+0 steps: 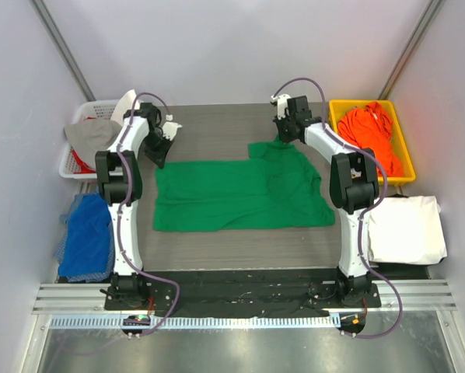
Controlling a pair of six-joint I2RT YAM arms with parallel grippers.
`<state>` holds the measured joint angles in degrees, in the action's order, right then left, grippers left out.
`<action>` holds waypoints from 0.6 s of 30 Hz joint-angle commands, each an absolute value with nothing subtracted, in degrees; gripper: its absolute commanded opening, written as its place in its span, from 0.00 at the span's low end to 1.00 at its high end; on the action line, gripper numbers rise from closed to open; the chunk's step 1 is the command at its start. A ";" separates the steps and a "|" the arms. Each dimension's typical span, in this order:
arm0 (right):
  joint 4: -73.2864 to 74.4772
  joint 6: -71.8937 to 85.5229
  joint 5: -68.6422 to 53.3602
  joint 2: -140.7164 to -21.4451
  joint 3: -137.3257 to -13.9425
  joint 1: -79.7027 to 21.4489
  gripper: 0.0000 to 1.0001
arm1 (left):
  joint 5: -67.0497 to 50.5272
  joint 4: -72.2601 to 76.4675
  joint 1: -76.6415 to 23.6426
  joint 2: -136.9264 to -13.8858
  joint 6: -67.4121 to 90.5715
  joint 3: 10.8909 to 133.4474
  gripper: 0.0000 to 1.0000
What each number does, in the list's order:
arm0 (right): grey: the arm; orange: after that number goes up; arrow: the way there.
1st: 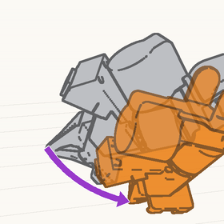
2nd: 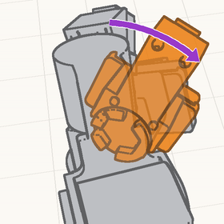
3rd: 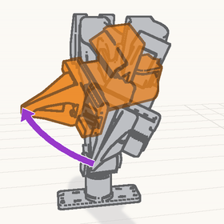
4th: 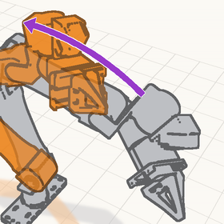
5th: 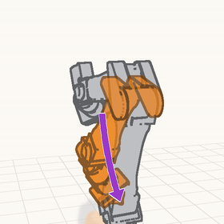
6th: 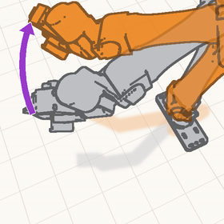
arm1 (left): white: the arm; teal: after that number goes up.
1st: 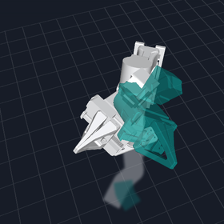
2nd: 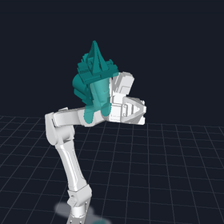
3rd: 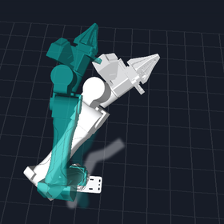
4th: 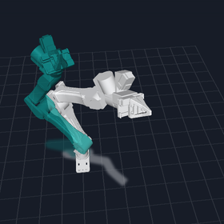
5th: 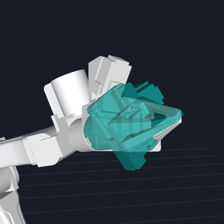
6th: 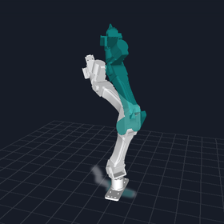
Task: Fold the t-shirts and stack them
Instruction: Fold the tshirt
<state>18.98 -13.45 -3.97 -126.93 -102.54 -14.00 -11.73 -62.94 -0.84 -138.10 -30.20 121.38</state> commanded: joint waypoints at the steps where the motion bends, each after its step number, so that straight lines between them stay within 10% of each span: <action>1: 19.68 -14.85 -4.13 -119.54 -101.60 -13.97 0.01 | -11.08 -63.02 -1.67 -131.23 -28.21 119.01 0.00; 18: 28.38 -18.19 -9.14 -97.31 -83.50 -14.41 0.01 | -8.96 -61.70 -6.50 -109.78 -26.28 99.41 0.00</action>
